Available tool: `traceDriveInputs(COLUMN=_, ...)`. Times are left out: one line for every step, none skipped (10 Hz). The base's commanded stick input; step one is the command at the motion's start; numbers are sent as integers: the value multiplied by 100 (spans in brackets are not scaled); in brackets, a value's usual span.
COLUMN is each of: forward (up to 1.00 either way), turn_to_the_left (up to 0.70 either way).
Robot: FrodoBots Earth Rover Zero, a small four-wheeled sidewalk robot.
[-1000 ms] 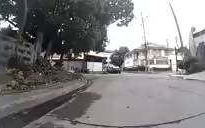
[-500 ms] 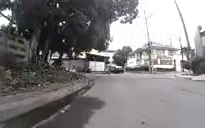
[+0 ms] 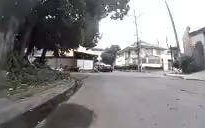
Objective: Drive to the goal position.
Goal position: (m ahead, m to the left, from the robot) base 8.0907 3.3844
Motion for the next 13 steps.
traceDriveInputs(forward=100, turn_to_the_left=-37)
traceDriveInputs(forward=100, turn_to_the_left=-12)
traceDriveInputs(forward=100, turn_to_the_left=0)
traceDriveInputs(forward=100, turn_to_the_left=0)
traceDriveInputs(forward=100, turn_to_the_left=0)
traceDriveInputs(forward=100, turn_to_the_left=0)
traceDriveInputs(forward=100, turn_to_the_left=0)
traceDriveInputs(forward=100, turn_to_the_left=0)
traceDriveInputs(forward=100, turn_to_the_left=0)
traceDriveInputs(forward=100, turn_to_the_left=0)
traceDriveInputs(forward=100, turn_to_the_left=0)
traceDriveInputs(forward=100, turn_to_the_left=0)
traceDriveInputs(forward=100, turn_to_the_left=0)
